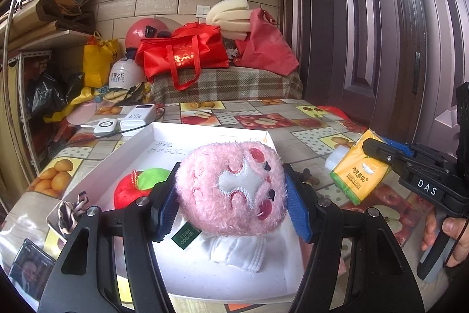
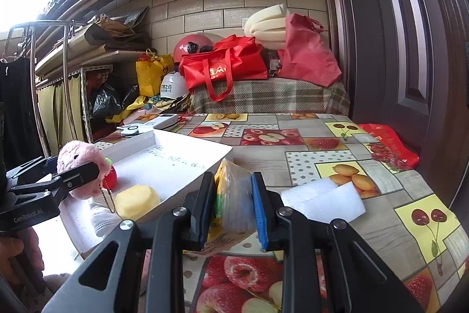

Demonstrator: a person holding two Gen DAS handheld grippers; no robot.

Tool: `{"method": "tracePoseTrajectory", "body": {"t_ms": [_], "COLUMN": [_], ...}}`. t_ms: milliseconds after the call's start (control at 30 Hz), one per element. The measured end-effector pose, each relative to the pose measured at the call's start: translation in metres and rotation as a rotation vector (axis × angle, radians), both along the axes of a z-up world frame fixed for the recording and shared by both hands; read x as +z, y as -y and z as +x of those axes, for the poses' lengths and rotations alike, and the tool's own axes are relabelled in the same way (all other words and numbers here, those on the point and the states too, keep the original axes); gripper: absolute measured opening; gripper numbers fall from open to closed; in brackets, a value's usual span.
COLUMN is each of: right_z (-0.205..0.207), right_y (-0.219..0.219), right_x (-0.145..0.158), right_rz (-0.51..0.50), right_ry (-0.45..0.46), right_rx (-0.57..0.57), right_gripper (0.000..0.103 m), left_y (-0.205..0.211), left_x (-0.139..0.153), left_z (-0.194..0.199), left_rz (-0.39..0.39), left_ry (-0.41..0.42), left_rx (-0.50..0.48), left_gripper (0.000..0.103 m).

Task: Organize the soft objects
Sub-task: 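Lower the pink plush toy into the tray and open the left gripper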

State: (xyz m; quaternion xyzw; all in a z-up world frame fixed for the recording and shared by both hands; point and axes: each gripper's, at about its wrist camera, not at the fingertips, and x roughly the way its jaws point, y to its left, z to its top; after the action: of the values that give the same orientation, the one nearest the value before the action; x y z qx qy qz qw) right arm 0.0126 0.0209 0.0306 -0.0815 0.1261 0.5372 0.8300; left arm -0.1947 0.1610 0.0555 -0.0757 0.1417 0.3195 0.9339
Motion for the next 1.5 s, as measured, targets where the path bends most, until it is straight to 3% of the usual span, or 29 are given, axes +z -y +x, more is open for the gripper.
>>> {"method": "tracePoseTrajectory", "body": {"t_ms": [900,1500], "right_z": [-0.039,-0.032], "right_y": [-0.058,-0.099], "right_x": [-0.003,-0.003], "right_rz": [-0.027,-0.03], "right_ry": [0.081,0.066], "right_rx": [0.086,0.12], "right_gripper": [0.025,0.024], "left_y": [-0.042,-0.069], "left_x": [0.0,-0.002], "left_z": [-0.019,-0.022], "left_rz": [0.022,0.001], "left_ry": [0.028,0.025], "left_rx": [0.139,0.195], "left_gripper": [0.064,0.064]}}
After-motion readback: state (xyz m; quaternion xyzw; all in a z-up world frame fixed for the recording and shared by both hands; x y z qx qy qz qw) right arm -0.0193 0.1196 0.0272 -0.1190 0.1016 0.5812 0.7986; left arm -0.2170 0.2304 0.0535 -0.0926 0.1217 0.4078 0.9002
